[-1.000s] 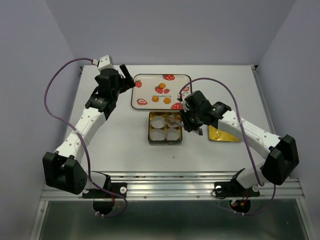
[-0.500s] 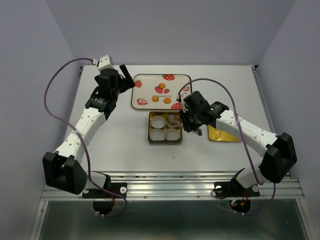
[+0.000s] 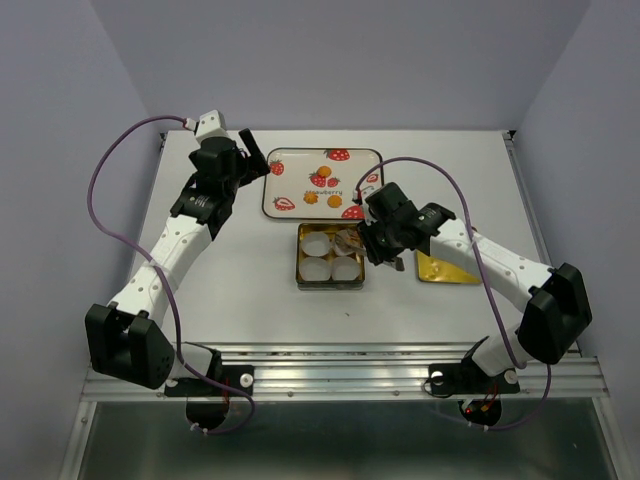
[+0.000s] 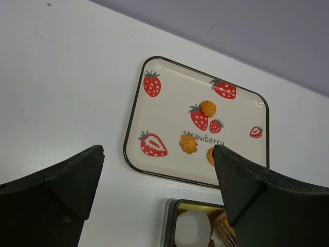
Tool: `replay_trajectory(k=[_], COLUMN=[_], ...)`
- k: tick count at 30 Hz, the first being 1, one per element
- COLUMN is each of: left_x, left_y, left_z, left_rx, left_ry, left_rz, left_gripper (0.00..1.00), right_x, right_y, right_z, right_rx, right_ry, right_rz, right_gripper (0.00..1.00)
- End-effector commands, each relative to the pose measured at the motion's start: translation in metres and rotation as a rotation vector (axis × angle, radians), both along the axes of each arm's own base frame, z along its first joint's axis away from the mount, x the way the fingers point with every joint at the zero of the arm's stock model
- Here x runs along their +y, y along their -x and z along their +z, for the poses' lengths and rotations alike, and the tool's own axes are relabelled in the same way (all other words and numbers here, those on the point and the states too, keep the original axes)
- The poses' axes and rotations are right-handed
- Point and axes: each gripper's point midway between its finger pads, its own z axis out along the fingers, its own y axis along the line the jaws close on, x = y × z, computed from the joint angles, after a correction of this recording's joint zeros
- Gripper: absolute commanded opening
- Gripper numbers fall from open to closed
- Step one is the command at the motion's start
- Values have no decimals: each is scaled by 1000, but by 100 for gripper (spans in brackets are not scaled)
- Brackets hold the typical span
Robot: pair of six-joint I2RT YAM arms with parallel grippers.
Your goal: Pack the cookies
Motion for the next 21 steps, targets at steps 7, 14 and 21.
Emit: replay_trajectory(k=[7, 14, 21], left_x=[1, 1, -1], left_y=[2, 2, 2], left_z=[24, 25, 25], left_rx=[-59, -62, -61], left_ry=[-3, -2, -4], left_rz=[3, -1, -12], left_gripper=[99, 99, 99], right_x=[11, 12, 13], right_y=[-8, -9, -6], right_z=[19, 28, 45], right_rx=[-55, -73, -99], right_ry=[-44, -67, -102], right_rz=[5, 5, 12], right_gripper=[47, 48, 51])
